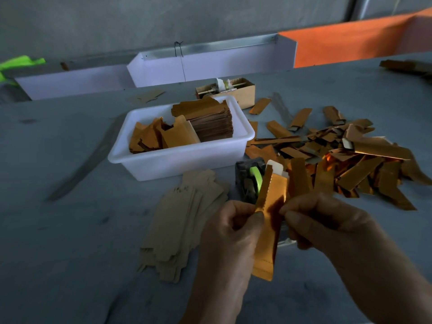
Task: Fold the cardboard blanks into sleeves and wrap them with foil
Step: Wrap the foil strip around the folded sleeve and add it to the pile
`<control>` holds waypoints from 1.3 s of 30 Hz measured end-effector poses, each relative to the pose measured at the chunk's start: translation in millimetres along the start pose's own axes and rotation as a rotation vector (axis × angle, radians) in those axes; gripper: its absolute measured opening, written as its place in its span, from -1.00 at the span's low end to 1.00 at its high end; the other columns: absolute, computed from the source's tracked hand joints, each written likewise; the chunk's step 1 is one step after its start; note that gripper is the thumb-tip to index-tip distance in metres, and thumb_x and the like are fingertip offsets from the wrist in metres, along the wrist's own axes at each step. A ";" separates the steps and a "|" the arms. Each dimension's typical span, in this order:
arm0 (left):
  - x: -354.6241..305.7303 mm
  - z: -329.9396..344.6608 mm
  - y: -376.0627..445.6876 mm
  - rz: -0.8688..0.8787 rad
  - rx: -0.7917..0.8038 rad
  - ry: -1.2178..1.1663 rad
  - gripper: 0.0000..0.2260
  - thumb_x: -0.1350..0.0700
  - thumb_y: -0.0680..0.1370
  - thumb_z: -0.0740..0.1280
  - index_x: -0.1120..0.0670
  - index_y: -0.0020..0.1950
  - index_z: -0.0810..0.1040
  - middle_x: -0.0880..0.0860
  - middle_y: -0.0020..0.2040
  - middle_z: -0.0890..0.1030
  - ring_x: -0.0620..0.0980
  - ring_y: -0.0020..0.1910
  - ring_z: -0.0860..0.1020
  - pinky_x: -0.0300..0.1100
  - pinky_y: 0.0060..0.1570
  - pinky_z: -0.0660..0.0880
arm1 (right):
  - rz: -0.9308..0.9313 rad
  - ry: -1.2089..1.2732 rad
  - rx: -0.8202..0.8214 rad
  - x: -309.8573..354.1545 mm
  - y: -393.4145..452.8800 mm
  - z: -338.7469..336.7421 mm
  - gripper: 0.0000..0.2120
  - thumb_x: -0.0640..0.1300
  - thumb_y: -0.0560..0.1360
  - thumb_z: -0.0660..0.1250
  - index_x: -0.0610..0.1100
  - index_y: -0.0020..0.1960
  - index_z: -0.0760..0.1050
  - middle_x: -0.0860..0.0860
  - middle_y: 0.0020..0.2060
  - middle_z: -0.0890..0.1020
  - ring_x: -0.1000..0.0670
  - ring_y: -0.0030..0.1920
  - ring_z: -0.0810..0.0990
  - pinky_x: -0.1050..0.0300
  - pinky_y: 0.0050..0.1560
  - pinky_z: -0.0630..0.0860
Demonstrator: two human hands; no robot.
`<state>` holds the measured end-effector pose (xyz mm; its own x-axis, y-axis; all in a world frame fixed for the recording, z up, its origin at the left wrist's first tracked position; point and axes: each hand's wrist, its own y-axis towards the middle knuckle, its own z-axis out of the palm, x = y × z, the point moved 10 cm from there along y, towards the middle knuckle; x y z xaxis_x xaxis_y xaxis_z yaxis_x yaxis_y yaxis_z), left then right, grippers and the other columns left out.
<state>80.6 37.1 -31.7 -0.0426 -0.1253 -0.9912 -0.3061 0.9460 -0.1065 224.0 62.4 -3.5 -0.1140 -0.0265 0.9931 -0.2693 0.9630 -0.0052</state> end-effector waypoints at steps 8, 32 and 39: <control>1.9 -0.9 -7.9 -0.024 0.021 -0.005 -0.94 0.07 0.46 0.41 -0.01 -0.21 0.66 0.02 -0.31 0.67 0.01 -0.28 0.64 -0.14 -0.26 0.53 | -0.058 -0.190 0.068 -2.0 4.5 14.1 -0.70 -0.27 0.44 0.31 0.14 -0.19 0.61 0.20 -0.30 0.63 0.24 -0.28 0.57 0.44 -0.38 0.43; 6.0 -0.2 -8.2 0.001 0.003 -0.075 -0.85 0.23 0.51 0.36 0.13 -0.26 0.62 -0.03 -0.52 0.55 -0.22 -0.57 0.47 -0.44 -0.57 0.32 | -0.072 -0.549 -0.162 5.7 5.7 8.9 -0.73 -0.08 0.40 0.42 0.10 -0.14 0.32 0.08 -0.36 0.59 0.21 -0.33 0.58 0.36 -0.38 0.50; -5.6 -8.8 -23.8 0.273 -0.297 0.146 -0.85 0.16 0.47 0.40 -0.04 -0.27 0.57 0.04 -0.29 0.62 -0.10 -0.33 0.59 -0.28 -0.36 0.49 | -0.086 -0.757 -0.222 20.5 2.4 10.7 -0.72 0.09 0.40 0.39 0.11 -0.13 0.27 0.14 -0.40 0.54 0.23 -0.38 0.50 0.39 -0.47 0.29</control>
<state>79.8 12.7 -22.9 -0.2875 0.0564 -0.9561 -0.5249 0.8258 0.2065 210.8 61.3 15.5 -0.7424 -0.2012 0.6390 -0.1183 0.9782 0.1706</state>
